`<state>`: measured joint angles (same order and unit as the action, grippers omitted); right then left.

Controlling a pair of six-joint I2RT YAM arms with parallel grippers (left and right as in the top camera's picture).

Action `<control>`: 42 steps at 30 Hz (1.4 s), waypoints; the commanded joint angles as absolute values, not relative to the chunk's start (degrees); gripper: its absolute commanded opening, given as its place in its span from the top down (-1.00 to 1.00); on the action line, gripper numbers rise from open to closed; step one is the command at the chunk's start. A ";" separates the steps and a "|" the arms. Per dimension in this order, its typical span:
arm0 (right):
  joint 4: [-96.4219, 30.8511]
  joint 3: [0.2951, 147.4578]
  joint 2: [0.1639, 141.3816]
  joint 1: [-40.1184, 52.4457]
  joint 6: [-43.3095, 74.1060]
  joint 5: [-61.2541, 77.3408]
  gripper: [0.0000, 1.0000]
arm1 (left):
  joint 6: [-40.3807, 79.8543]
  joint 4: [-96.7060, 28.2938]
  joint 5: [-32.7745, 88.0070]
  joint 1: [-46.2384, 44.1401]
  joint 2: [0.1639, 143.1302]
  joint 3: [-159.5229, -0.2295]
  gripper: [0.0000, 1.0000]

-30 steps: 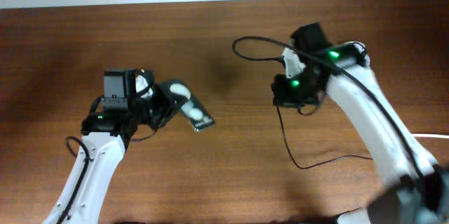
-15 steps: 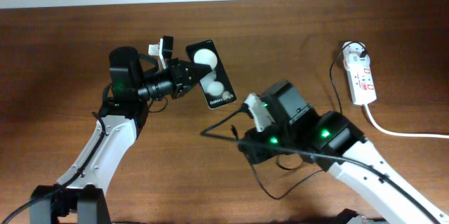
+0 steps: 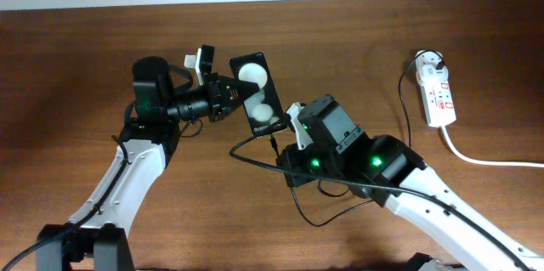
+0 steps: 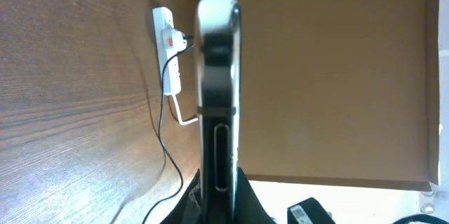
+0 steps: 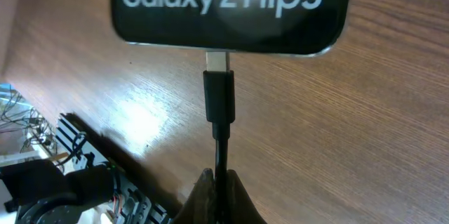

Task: Plug charger to phone and switch on socket
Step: 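Bring the cable plug up to the phone's bottom port, then push the USB-C plug into the phone port with the right gripper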

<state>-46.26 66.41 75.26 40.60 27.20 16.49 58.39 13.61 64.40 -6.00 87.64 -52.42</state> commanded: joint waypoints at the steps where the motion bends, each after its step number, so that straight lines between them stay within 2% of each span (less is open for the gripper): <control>1: -46.06 66.37 75.55 40.86 27.97 16.01 0.92 | 59.09 14.31 66.46 -6.02 87.37 -53.30 1.00; 14: -46.65 66.37 75.55 40.86 27.97 16.27 0.92 | 53.89 14.02 66.48 -5.98 87.39 -53.28 1.00; 42: -47.31 66.37 75.55 40.86 27.94 17.37 0.92 | 51.75 10.63 65.36 -4.71 87.42 -53.28 1.00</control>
